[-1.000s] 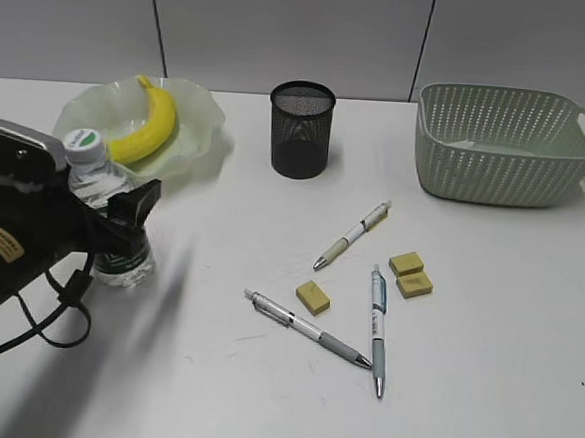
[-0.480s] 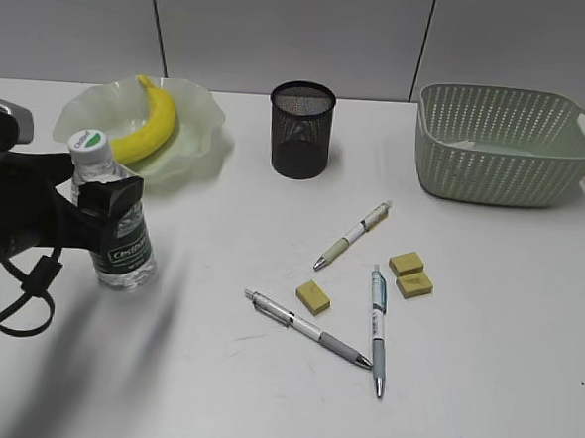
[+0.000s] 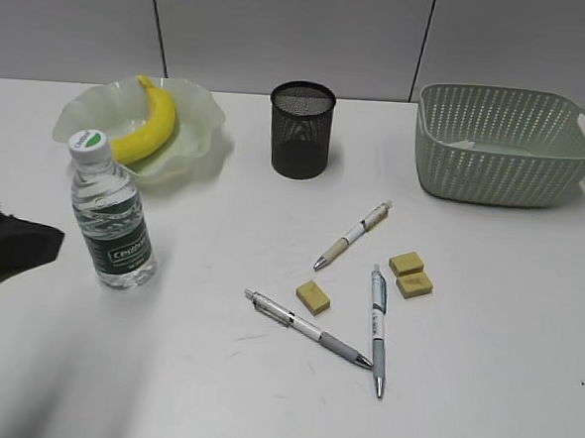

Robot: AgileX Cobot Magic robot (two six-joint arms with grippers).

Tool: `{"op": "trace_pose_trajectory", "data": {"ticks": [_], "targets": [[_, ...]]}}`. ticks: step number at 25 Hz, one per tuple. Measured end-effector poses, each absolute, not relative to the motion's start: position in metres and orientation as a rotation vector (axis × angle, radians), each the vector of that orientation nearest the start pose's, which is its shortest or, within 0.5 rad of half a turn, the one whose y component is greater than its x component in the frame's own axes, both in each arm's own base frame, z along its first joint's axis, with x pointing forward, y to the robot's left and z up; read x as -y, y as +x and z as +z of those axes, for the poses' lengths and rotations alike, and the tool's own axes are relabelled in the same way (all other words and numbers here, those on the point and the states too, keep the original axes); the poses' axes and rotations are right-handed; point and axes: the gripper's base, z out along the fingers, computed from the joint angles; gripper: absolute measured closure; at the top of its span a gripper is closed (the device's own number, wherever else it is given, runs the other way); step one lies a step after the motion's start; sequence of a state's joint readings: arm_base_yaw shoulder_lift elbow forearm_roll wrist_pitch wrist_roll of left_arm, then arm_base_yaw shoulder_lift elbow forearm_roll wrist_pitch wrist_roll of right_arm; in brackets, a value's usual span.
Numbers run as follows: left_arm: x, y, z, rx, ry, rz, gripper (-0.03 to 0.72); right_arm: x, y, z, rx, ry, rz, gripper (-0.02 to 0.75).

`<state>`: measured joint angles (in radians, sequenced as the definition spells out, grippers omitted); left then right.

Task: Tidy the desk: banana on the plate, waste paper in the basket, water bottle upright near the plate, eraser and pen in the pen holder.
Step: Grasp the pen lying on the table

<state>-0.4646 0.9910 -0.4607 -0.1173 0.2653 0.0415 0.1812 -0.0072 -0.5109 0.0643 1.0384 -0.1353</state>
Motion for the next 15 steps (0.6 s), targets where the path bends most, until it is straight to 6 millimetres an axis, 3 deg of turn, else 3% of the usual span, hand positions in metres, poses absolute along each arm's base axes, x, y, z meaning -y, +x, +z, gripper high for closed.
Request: {"op": "trace_pose_trajectory", "data": {"ticks": [5, 7, 15], "targets": [[0.067, 0.120, 0.286, -2.266, 0.515, -0.342, 0.134, -0.004, -0.007, 0.282, -1.978, -0.319, 0.106, 0.240], [0.059, 0.103, 0.298, -2.272, 0.536, -0.338, 0.135, -0.004, -0.007, 0.282, -1.978, -0.319, 0.106, 0.240], [0.029, 0.047, 0.296, -2.373, 0.607, -0.264, 0.137, -0.004, -0.007, 0.282, -1.978, -0.319, 0.106, 0.240]]}}
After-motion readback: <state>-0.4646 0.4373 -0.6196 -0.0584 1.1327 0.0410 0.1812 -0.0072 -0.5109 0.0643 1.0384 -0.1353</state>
